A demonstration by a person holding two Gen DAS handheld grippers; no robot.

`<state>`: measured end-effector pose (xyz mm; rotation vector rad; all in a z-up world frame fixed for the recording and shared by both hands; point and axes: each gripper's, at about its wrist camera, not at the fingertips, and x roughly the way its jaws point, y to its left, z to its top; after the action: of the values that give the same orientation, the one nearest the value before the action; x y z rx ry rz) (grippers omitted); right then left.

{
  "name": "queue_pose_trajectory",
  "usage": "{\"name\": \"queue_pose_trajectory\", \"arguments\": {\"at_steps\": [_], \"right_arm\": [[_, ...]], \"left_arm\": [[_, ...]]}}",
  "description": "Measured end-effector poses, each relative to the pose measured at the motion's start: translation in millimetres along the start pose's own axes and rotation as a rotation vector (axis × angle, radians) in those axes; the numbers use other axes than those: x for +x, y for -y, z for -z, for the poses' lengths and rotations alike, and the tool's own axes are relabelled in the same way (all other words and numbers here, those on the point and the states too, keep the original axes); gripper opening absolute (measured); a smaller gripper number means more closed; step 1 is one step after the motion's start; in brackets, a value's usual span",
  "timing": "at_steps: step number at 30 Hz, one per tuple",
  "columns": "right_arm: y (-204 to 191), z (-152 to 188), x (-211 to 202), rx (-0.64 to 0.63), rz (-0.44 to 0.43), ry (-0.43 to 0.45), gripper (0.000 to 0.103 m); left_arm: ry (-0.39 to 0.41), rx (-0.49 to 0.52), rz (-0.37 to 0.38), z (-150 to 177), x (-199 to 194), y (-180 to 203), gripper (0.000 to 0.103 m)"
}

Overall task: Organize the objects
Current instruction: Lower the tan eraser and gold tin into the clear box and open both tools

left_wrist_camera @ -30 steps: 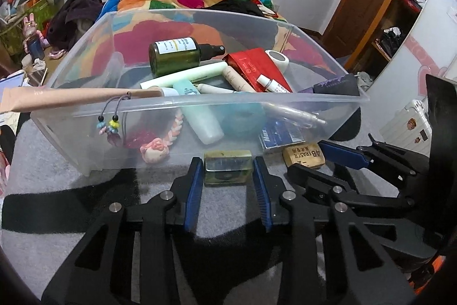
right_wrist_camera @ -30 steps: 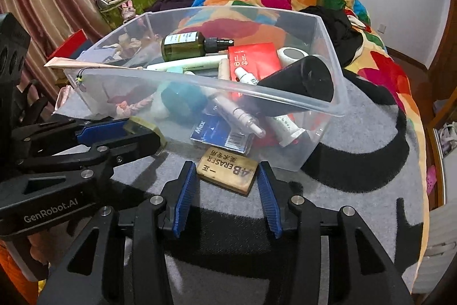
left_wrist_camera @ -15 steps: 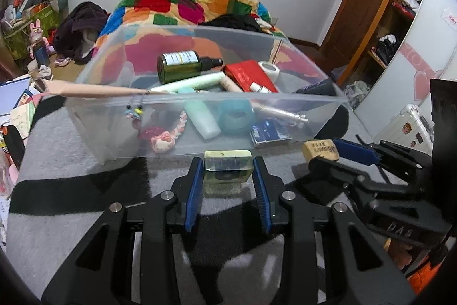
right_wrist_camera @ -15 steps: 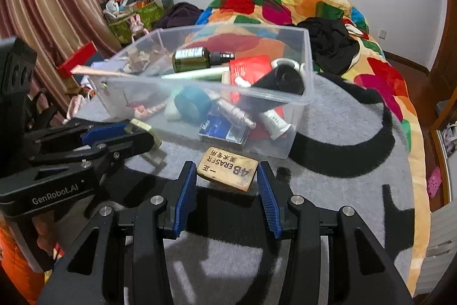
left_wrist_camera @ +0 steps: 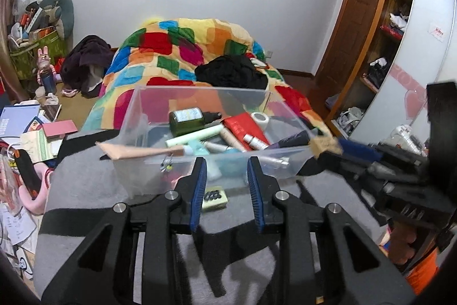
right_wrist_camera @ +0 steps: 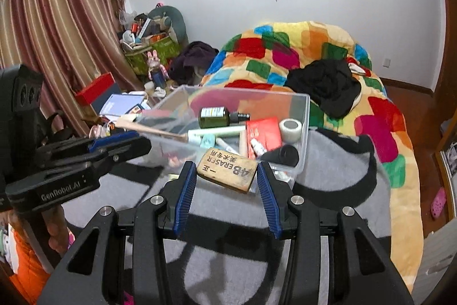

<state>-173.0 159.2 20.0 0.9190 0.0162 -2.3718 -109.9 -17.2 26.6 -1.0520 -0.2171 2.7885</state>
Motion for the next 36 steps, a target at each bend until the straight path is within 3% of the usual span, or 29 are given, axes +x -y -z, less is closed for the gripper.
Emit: {"name": "queue_pose_trajectory", "arguments": {"at_steps": [2,6,11,16,19,21,28,36], "right_arm": [[1,-1,0,0.003,0.000,0.000,0.040],[-1,-4,0,0.000,0.001,0.005,0.041],[-5,-12,1,-0.020,0.010,0.021,0.041],[-5,-23,9,-0.011,0.006,0.021,0.041],[-4,-27,18,-0.002,0.004,0.007,0.041],[-4,-29,26,0.003,0.005,-0.005,0.041],[0,-35,53,0.017,0.018,-0.054,0.041],[7,-32,84,0.021,0.036,-0.124,0.041]], "left_arm": [[-0.043,-0.001,-0.011,7,12,-4,0.032],[-0.145,-0.017,-0.044,20,46,-12,0.050],[-0.270,-0.018,-0.066,26,86,-14,0.054],[-0.302,0.036,-0.103,24,102,-7,0.054],[-0.289,0.058,-0.124,26,103,-5,0.046],[-0.280,0.061,-0.119,28,100,-7,0.034],[-0.247,0.020,-0.060,29,81,-10,0.033],[-0.106,0.014,-0.016,11,32,-1,0.033]]}}
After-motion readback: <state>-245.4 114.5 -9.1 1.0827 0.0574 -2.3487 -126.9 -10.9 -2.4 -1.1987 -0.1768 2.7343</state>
